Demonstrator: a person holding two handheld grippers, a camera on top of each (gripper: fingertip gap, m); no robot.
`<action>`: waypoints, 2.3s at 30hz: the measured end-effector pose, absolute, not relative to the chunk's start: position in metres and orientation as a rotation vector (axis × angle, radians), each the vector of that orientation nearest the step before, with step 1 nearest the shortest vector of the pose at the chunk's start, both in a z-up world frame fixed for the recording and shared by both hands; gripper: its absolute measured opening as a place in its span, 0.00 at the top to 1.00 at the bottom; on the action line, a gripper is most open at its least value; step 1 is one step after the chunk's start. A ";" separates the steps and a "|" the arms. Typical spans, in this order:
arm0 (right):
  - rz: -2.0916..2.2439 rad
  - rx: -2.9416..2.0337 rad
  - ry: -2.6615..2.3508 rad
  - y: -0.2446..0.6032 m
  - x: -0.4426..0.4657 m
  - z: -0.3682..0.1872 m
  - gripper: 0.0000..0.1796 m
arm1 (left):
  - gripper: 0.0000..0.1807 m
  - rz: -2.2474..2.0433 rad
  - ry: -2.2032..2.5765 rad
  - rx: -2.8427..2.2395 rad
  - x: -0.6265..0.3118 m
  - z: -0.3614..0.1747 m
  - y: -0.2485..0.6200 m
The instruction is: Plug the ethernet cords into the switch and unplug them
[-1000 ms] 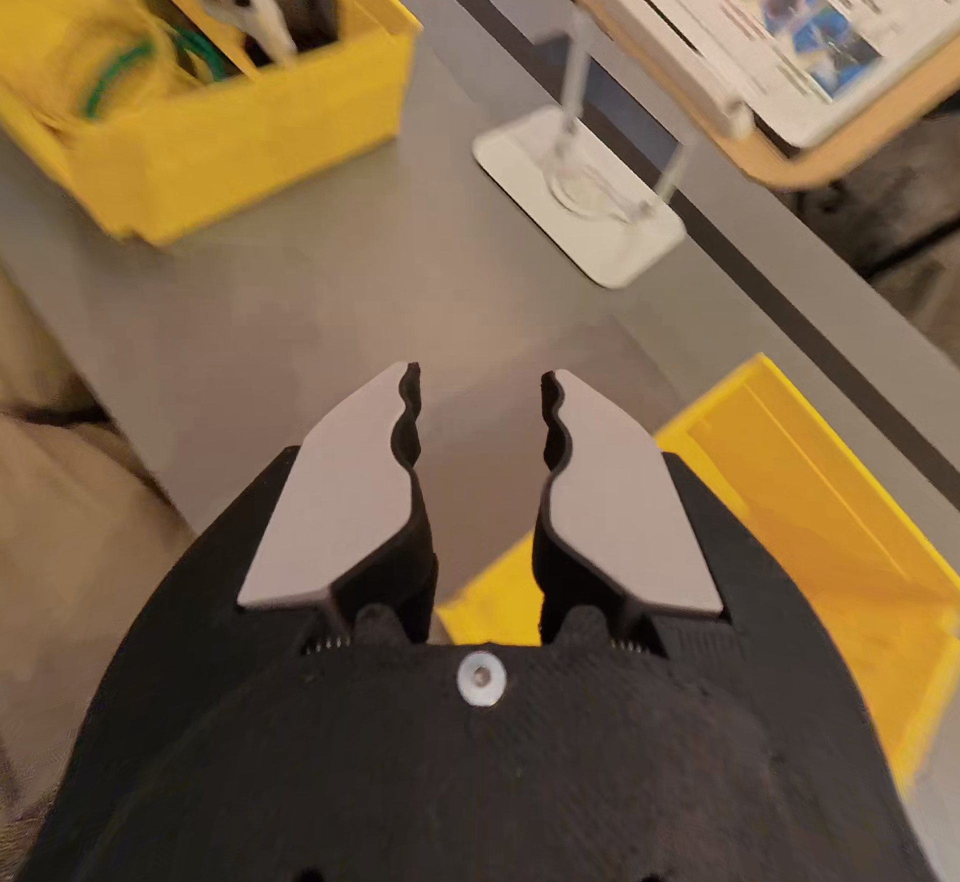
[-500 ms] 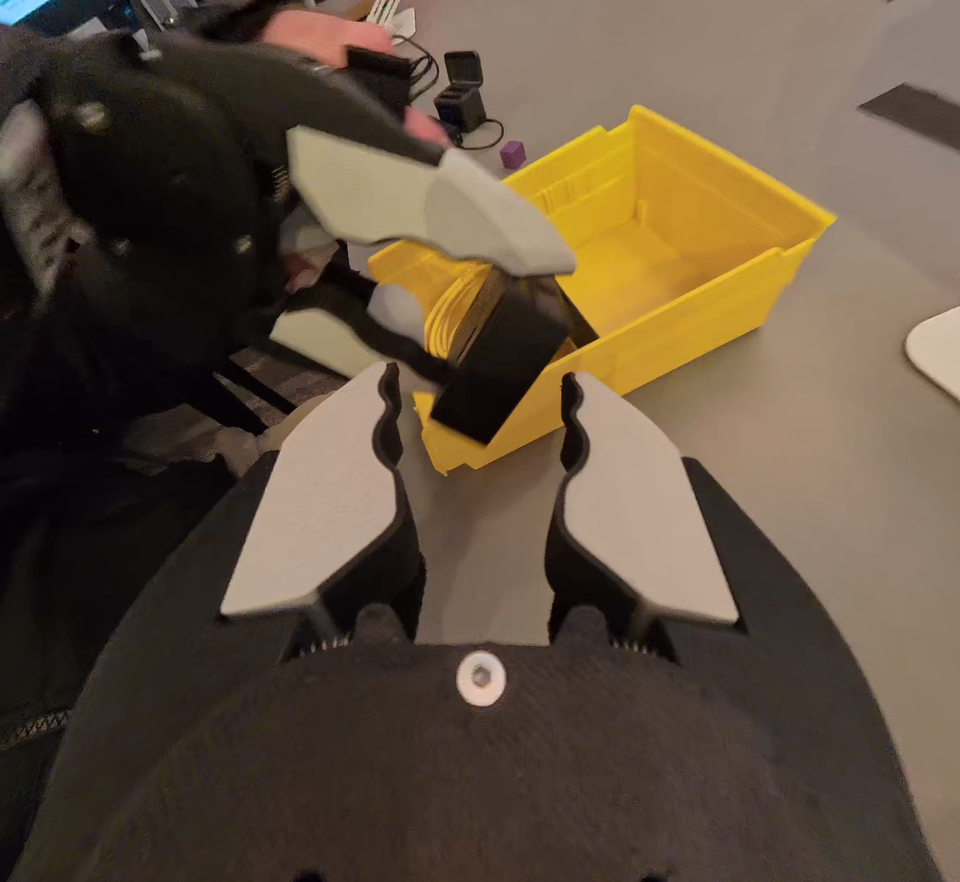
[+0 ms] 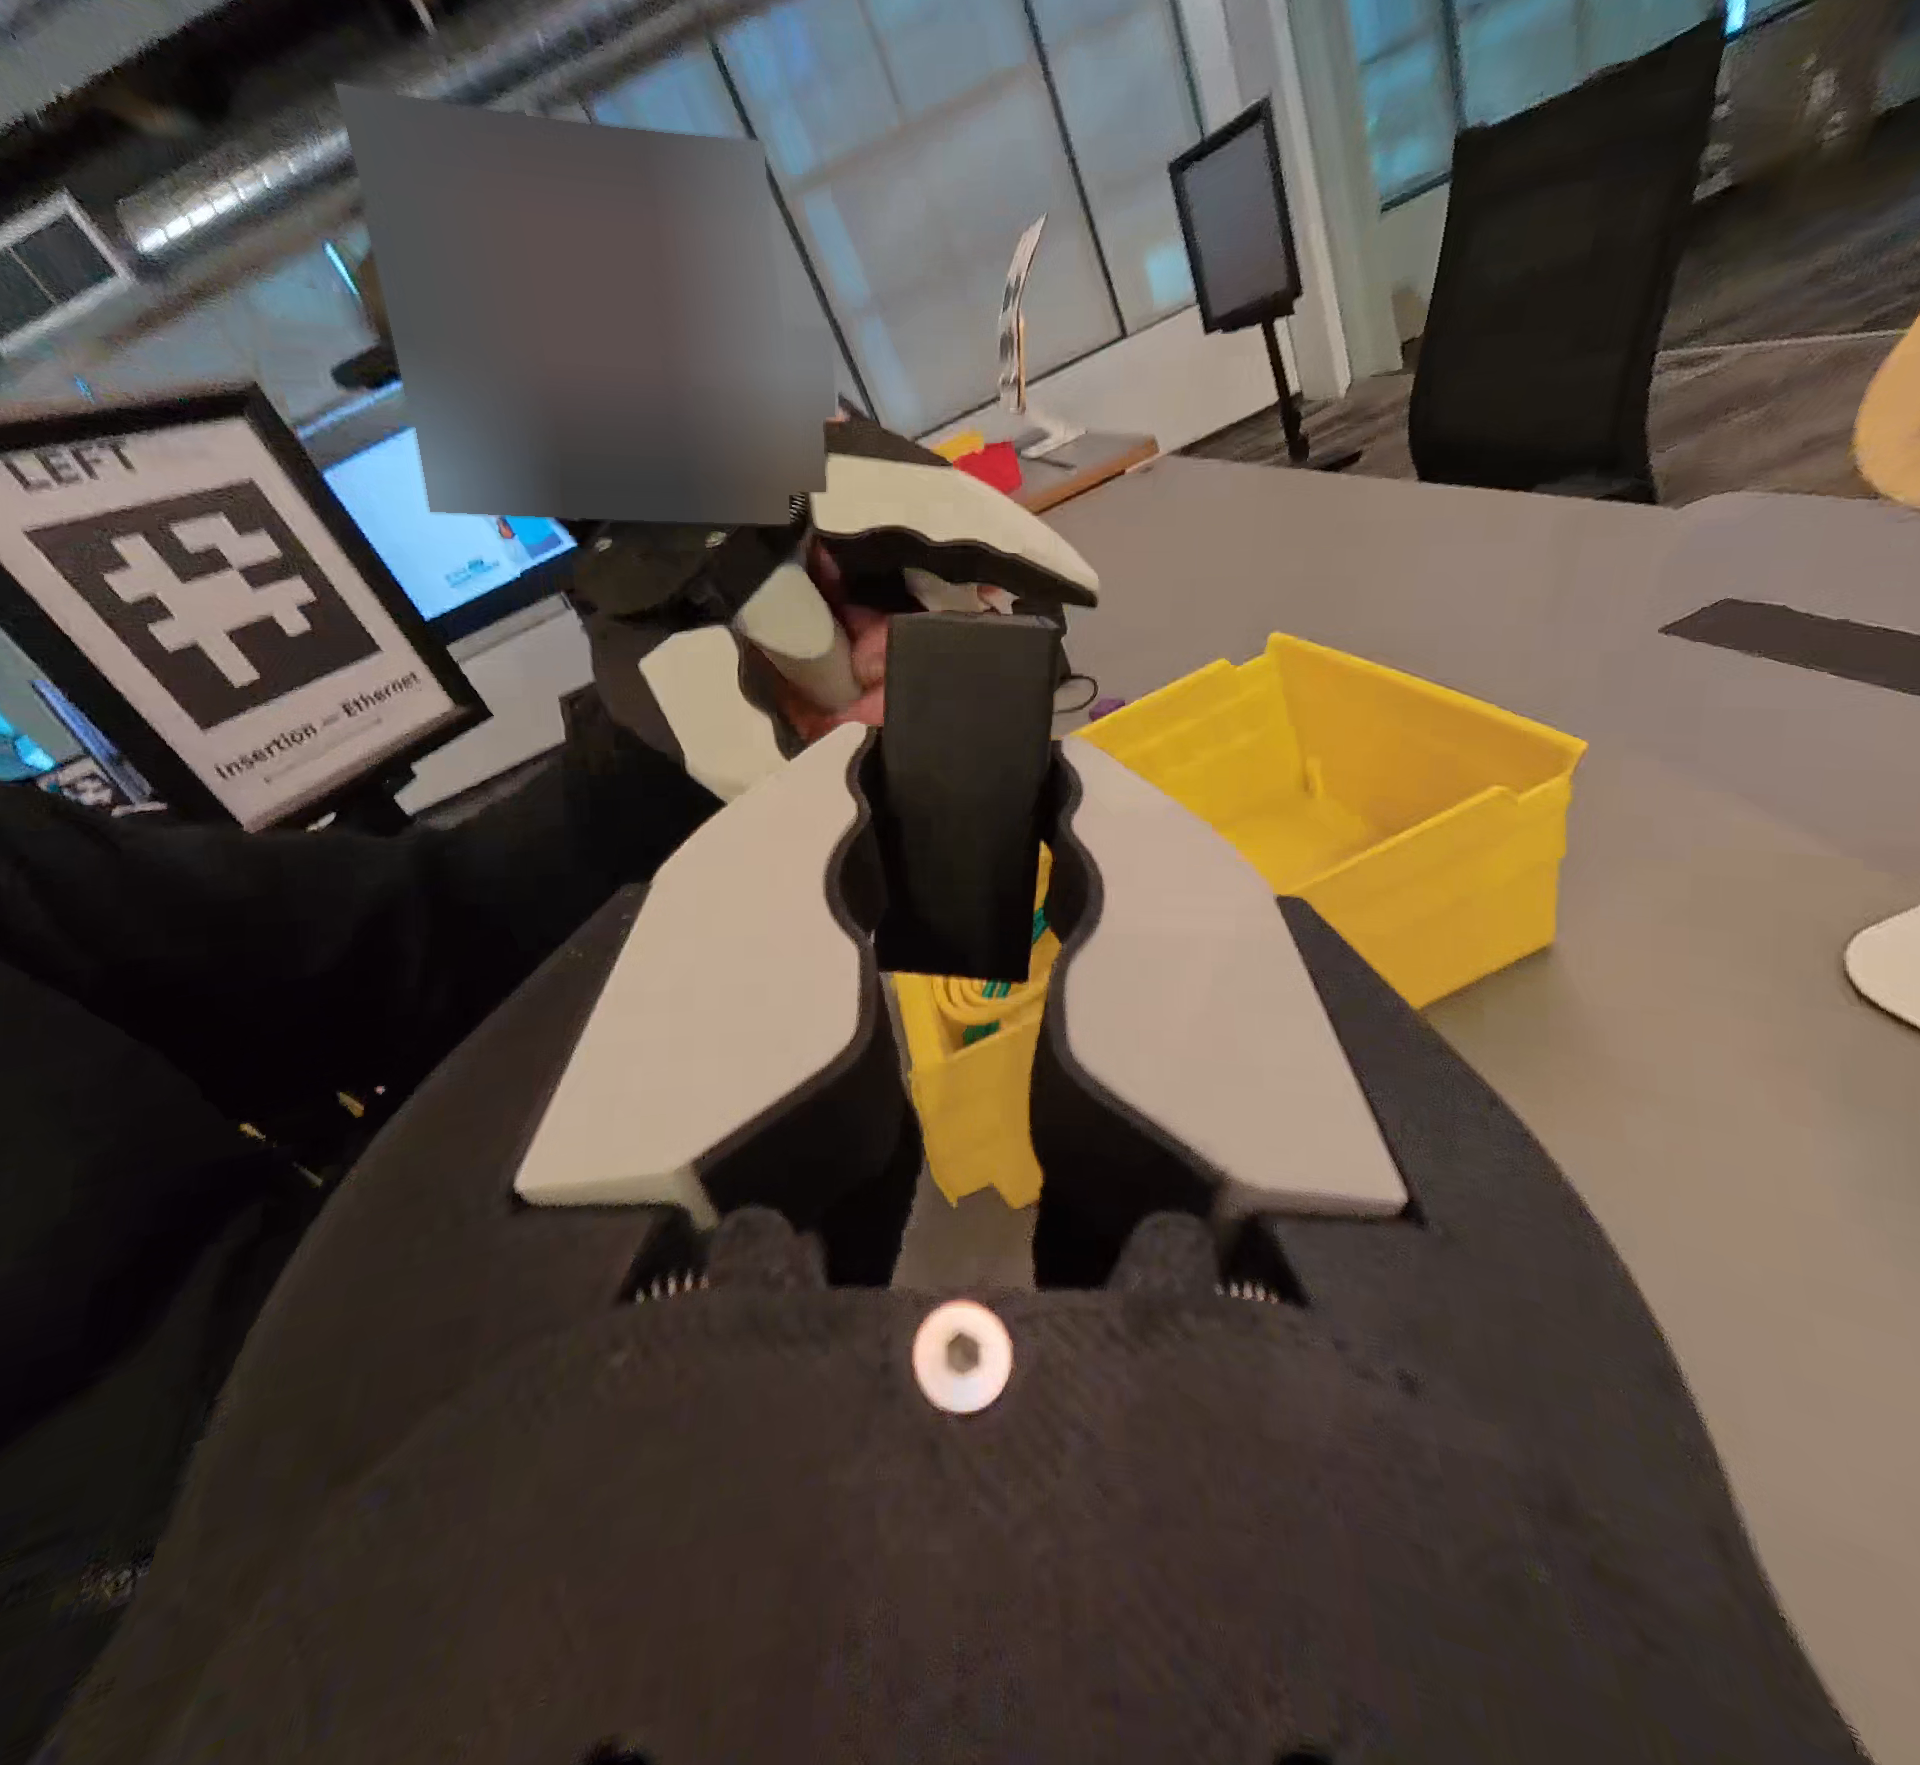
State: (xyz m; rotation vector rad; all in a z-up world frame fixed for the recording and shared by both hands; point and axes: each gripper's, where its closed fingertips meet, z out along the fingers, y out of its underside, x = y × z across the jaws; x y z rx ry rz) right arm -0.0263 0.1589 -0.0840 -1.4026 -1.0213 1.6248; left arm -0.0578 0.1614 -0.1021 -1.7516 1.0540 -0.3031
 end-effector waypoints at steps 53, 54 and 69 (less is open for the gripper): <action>2.242 -1.485 -1.309 0.097 -0.022 -0.109 0.83 | 0.41 0.104 1.366 -1.294 0.000 -0.114 0.137; 2.255 -1.480 -1.306 0.096 -0.022 -0.108 0.83 | 0.41 0.074 1.354 -1.293 0.001 -0.112 0.136; 0.594 -0.938 -1.464 0.133 0.008 -0.074 0.57 | 0.42 -0.628 0.881 -1.644 -0.010 -0.097 0.153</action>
